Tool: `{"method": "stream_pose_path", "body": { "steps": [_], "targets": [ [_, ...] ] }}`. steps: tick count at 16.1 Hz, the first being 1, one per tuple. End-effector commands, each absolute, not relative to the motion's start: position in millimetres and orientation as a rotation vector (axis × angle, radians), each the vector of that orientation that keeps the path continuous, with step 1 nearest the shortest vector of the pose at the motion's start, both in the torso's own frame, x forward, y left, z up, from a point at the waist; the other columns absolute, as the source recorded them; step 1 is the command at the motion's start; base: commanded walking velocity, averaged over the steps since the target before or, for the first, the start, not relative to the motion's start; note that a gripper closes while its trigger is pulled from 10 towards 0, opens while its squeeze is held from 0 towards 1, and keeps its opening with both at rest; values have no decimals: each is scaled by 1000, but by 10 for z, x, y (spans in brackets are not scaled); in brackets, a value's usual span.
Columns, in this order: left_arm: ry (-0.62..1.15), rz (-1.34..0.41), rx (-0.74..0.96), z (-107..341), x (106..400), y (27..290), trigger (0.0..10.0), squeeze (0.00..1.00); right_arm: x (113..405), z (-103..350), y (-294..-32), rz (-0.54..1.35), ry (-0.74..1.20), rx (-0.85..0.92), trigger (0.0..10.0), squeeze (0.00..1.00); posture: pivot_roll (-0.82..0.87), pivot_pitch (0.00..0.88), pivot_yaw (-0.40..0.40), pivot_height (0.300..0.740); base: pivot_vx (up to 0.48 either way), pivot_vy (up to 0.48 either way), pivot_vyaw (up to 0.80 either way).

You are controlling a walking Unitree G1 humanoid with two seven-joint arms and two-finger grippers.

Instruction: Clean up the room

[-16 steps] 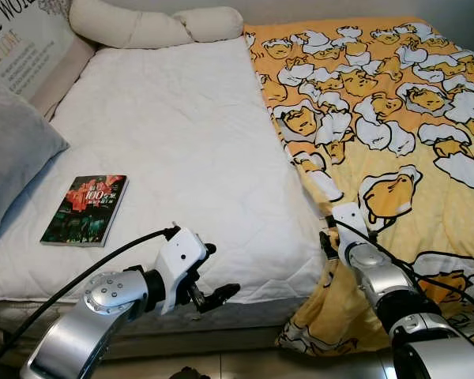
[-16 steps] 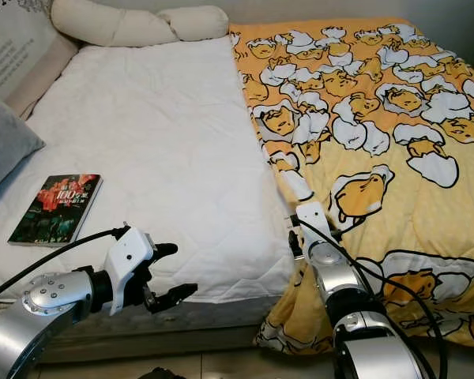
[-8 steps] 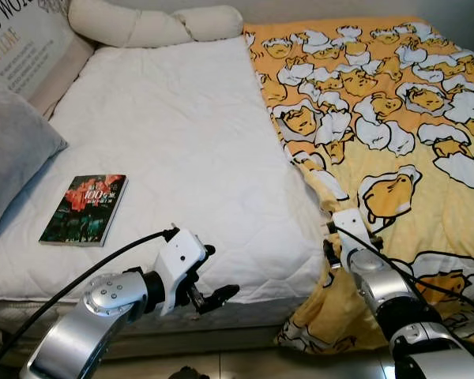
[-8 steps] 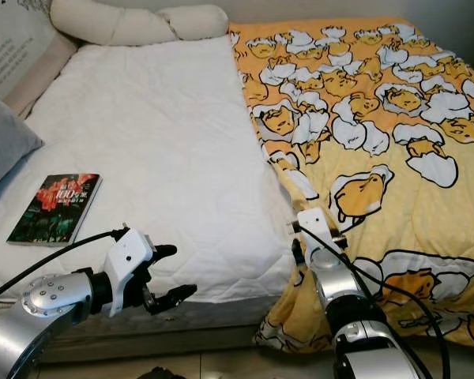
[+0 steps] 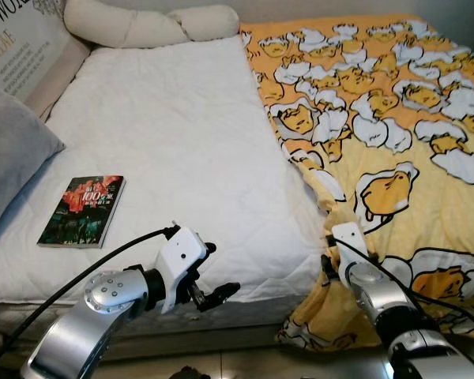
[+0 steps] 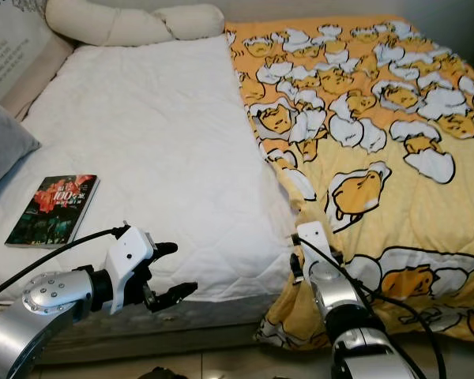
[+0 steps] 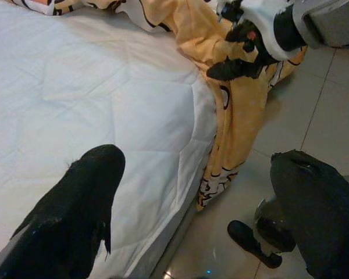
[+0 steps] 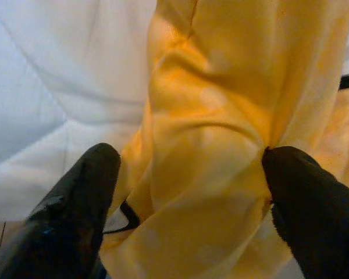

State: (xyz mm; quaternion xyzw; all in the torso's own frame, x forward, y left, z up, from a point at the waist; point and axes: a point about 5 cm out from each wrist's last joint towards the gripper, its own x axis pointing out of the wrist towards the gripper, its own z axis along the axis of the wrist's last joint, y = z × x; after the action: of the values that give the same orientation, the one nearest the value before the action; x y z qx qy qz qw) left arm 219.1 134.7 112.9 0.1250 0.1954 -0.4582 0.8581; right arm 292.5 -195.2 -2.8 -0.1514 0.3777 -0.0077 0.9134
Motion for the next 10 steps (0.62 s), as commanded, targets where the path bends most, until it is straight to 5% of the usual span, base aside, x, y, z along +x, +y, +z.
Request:
{"method": "stream_pose_path", "body": {
  "steps": [1, 10],
  "targets": [
    [412, -962, 274, 1136, 2205, 1358, 10000, 416, 2951, -18, -1924, -11, 775, -281, 0, 0, 28, 54, 70, 740, 0, 0, 0],
    [413, -950, 283, 1138, 2204, 1387, 10000, 416, 2992, -22, -1859, 38, 774, -294, 0, 0, 33, 47, 64, 740, 0, 0, 0]
  ]
}}
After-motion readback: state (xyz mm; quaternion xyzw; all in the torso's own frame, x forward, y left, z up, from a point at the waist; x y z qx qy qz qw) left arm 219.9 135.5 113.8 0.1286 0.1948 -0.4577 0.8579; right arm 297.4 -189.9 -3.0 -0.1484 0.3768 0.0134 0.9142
